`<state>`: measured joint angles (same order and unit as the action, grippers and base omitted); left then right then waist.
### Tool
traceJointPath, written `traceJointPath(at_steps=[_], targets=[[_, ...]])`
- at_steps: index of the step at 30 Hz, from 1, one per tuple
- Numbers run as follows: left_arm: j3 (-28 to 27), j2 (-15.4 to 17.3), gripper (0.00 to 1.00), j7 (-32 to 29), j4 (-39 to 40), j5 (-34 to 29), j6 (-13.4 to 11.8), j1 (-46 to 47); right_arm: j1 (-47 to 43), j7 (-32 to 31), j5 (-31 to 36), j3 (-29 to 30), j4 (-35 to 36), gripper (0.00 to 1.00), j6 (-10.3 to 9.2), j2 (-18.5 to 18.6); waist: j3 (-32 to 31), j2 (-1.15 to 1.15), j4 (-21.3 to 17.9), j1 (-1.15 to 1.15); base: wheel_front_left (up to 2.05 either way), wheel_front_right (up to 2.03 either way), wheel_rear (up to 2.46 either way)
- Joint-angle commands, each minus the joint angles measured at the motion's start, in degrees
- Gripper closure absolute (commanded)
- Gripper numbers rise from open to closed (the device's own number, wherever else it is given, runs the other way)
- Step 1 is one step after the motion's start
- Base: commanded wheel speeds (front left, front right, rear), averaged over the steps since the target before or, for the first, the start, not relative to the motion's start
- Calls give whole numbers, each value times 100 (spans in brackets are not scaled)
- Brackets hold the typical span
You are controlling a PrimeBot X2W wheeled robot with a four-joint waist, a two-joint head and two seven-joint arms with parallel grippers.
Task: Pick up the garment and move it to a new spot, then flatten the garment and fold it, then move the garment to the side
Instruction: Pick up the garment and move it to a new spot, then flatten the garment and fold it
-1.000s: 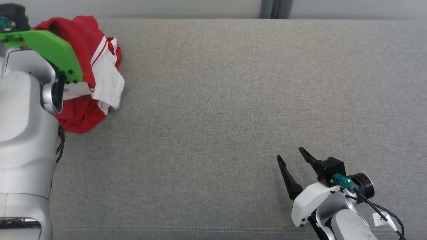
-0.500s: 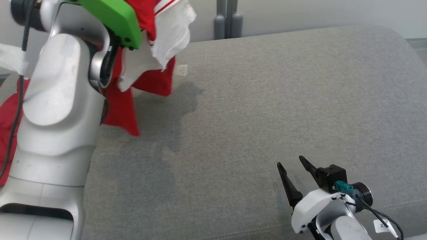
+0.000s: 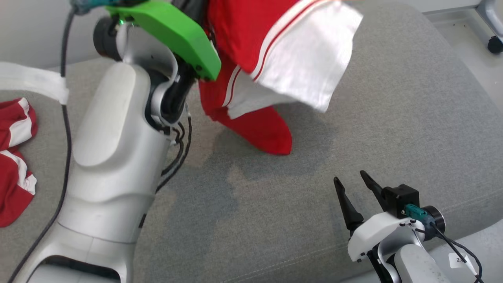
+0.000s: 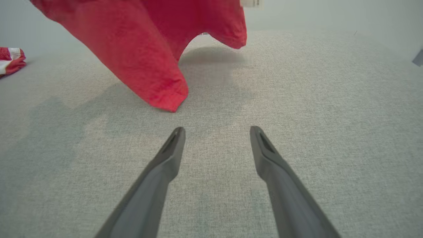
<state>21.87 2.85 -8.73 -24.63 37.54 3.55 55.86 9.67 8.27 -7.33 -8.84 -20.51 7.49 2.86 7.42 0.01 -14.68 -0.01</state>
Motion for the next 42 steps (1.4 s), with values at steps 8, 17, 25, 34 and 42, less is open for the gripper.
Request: traceJointPath(at_steps=[8,17,25,34,42], targets=[[379,627,100,-122,-685,-440,-408,-1014,181,154,-67,88,-122,0,-1,6,405,-1,242,1,0,0,0],[555,1146,0,174,-1624,-910,-750,-1363,244,151,-63,0,-266,0,-1,10,271,-1,589,1,0,0,0],[352,1108,0,404,-2151,-670,-850,-1540,155,116,-76,-71,-343,0,0,9,48,-1,655,1,0,0,0],[746,870,0,425,-2054,-780,-406,-1530,-8,56,-48,-49,-331,0,0,10,-165,-1,549,1,0,0,0],[1209,556,0,282,-1953,-991,-250,-1428,27,63,-80,-74,-252,0,-1,7,-13,-1,118,1,0,0,0]])
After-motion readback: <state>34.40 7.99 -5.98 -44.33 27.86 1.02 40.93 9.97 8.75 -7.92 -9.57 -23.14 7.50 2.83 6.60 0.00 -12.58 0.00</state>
